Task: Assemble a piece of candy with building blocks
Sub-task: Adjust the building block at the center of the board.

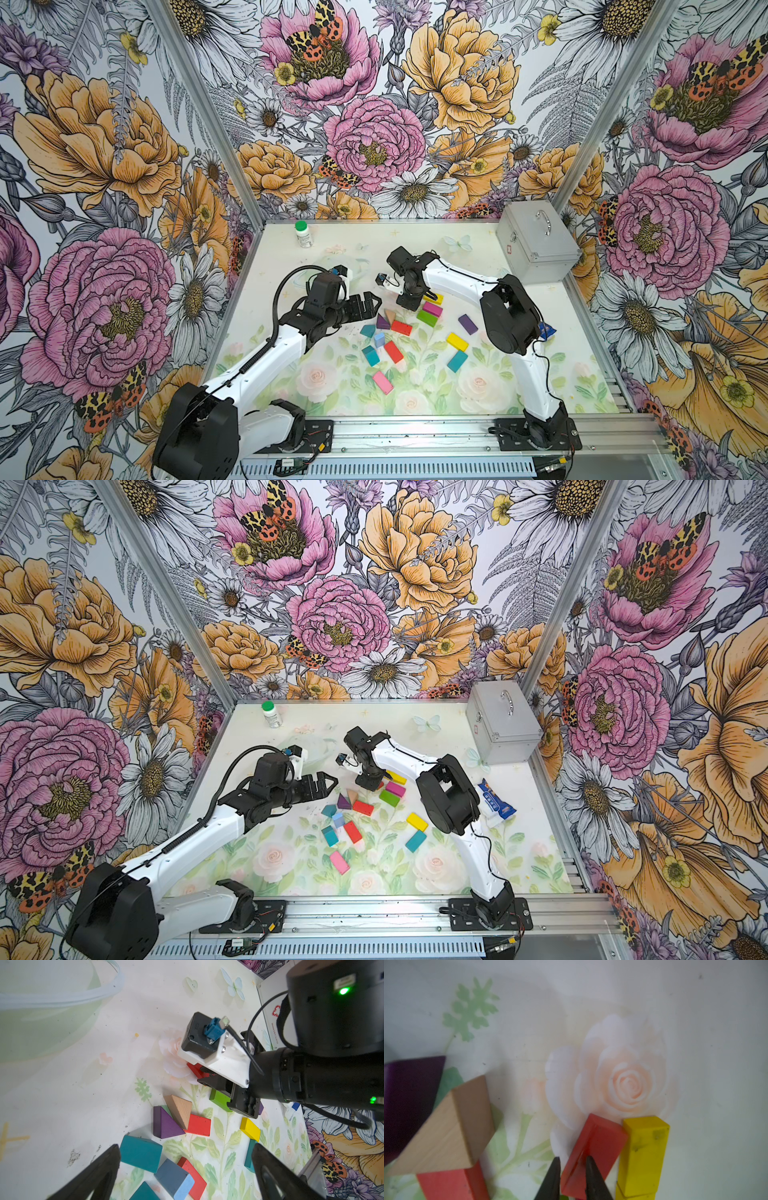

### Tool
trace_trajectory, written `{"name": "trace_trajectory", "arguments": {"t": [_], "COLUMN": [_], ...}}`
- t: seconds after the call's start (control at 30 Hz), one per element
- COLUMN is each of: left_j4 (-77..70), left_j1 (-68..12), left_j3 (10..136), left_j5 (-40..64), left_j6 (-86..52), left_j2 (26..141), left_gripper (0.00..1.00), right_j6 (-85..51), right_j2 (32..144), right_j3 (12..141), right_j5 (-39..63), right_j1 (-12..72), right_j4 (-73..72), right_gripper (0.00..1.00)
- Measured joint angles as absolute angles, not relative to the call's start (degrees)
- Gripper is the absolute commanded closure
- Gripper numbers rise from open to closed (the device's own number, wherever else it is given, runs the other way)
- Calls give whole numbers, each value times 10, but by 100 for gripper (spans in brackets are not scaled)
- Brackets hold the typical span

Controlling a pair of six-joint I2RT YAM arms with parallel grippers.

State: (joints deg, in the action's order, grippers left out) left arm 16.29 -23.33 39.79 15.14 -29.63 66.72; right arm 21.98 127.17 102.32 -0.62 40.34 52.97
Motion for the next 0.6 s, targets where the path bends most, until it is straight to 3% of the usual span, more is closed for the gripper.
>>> {"name": "trace_trajectory", "arguments": {"t": [0.6], "left_j4": [163], "left_j1": [-233], "left_j3": [398], "left_j5": [151], "left_j6": [-296], "left_j2": [667], "left_gripper": [1], "right_j6": [219], "right_j2": [1272], "right_j3": [1014], "right_j5": [0], "right_j1": [401], "right_j4": [536], "right_gripper": [76]}}
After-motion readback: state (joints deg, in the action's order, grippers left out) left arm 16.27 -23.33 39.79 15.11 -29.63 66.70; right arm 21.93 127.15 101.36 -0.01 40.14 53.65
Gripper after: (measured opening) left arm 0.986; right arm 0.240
